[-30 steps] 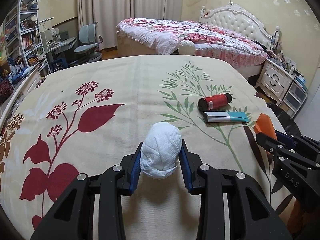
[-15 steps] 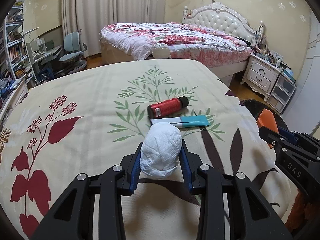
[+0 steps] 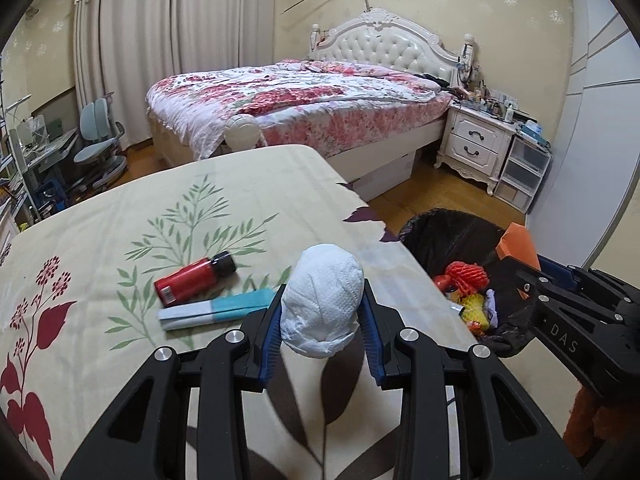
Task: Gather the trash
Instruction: 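Carry the white cloth and orange cloth over the black bin, then open both tools to drop the white and orange cloths into the bin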
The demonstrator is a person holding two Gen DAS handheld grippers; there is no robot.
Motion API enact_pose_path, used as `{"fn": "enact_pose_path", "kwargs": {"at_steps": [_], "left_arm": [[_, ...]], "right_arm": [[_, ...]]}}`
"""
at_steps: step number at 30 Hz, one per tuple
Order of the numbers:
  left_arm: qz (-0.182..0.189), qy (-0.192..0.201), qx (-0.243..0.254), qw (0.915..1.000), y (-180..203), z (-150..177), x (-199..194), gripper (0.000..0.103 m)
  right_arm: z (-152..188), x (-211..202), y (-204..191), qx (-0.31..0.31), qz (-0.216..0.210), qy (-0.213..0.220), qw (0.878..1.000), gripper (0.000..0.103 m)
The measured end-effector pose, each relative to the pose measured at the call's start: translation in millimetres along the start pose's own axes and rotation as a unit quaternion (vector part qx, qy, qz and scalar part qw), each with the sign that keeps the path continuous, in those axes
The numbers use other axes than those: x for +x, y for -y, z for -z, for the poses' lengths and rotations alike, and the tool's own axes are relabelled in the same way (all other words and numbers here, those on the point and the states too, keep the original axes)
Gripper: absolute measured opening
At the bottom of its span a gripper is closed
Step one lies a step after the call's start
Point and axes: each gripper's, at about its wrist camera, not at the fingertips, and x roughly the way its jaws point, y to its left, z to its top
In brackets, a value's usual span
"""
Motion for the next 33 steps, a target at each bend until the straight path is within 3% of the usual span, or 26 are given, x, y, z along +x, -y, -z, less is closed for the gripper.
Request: {"fn": "enact_pose_path", "kwargs": {"at_steps": [15,33], "left_arm": [[0.036,0.001,0.046,0.9983,77,-36,63,0.036],[0.033,-0.024,0.077,0.9962,115,-45,110,0.036]], "right_arm": [[-16,36,70,0.053,0.045,0.005,0.998,0.028],[-15,66,108,0.096,0.064,-0.011,0.993,0.028]]}}
